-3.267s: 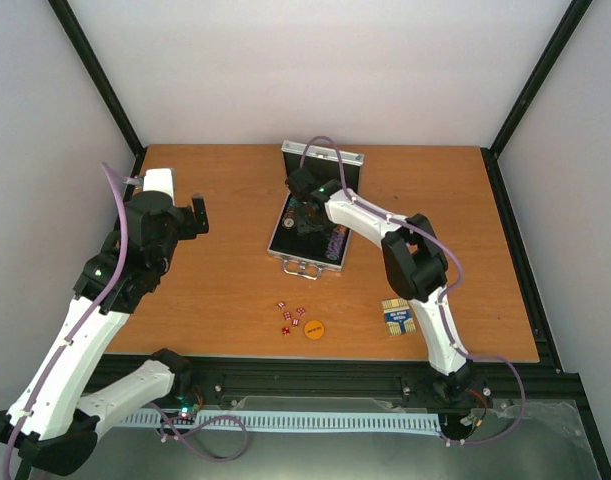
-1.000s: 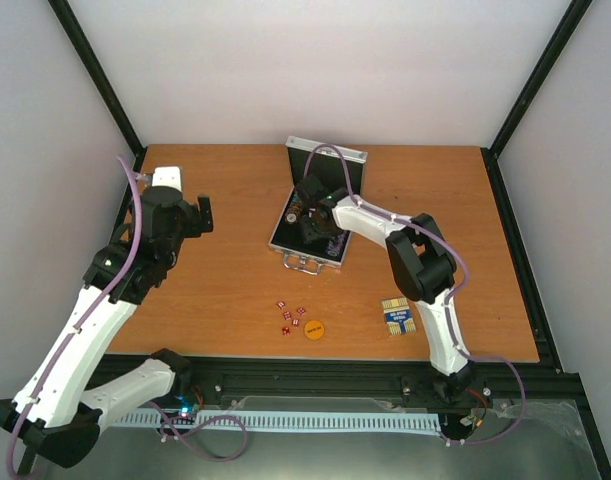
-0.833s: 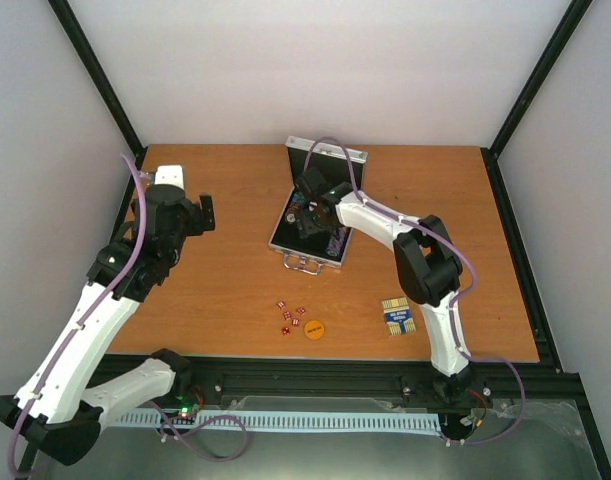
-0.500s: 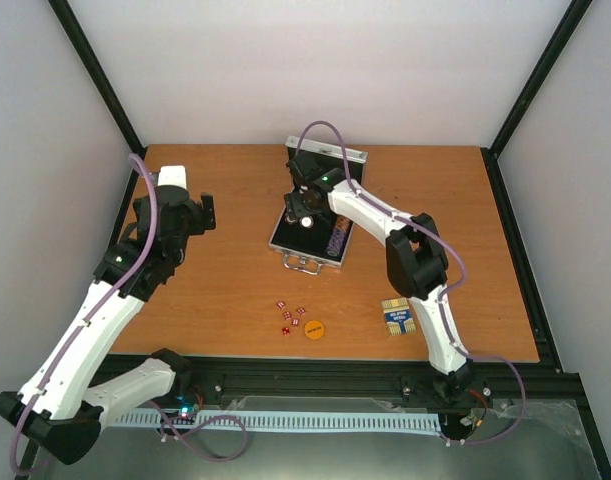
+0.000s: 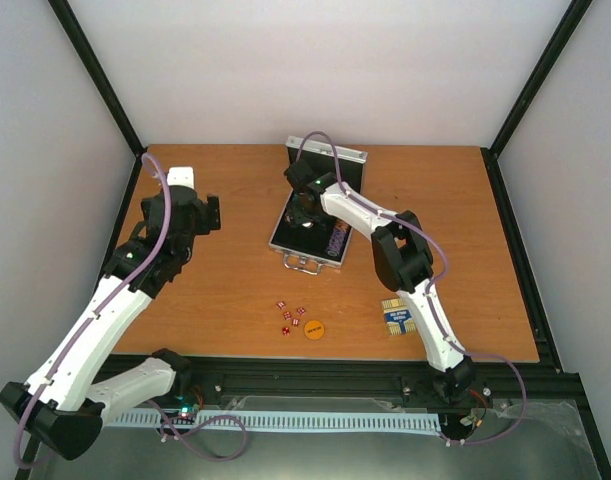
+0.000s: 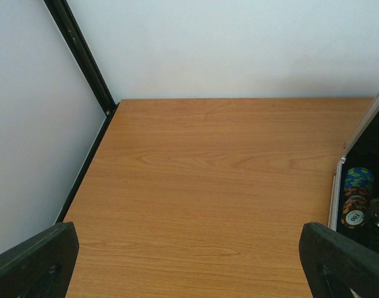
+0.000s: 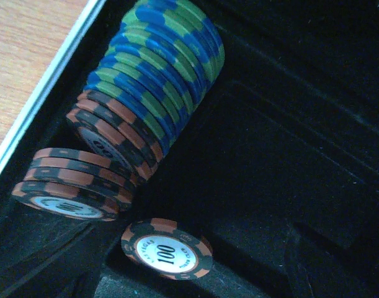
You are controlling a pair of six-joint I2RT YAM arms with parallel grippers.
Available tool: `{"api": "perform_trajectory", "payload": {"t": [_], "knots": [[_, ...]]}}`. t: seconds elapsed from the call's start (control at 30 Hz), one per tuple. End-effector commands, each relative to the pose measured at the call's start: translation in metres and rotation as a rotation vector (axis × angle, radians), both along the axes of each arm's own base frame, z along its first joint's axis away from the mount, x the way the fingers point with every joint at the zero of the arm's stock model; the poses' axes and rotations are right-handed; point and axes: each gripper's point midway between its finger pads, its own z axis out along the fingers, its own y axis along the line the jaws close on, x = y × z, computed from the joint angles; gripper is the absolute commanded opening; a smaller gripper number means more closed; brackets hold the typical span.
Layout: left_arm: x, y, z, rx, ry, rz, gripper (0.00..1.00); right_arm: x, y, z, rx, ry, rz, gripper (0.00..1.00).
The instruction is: Pack up texas hold em set
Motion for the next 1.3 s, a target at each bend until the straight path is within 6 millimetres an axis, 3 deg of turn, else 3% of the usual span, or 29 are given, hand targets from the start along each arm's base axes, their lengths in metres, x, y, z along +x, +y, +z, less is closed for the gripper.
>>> {"api": "perform_trajectory", "payload": {"t": [0.0, 0.33, 0.5, 0.7, 0.9, 1.27], "knots": [[0.005, 0.001, 0.009, 0.001, -0.032, 0.009, 1.0, 0.003, -0.004, -0.007, -0.011, 0.012, -0.018, 0.81], [0.005, 0.001, 0.009, -0.004, -0.031, 0.014, 1.0, 0.004, -0.012, -0.024, -0.016, 0.031, -0.031, 0.8], [0.003, 0.003, 0.01, -0.004, -0.032, 0.019, 1.0, 0.003, -0.016, -0.031, -0.014, 0.05, -0.037, 0.68], [0.001, 0.005, 0.013, -0.013, -0.04, 0.027, 1.0, -0.001, -0.016, -0.037, -0.007, 0.067, -0.03, 0.63], [0.0, 0.006, 0.014, -0.015, -0.041, 0.03, 1.0, -0.002, -0.018, -0.028, -0.003, 0.056, -0.029, 0.5], [-0.002, 0.007, 0.016, -0.021, -0.047, 0.034, 1.0, -0.008, -0.026, -0.012, 0.007, 0.044, -0.031, 0.37]]}}
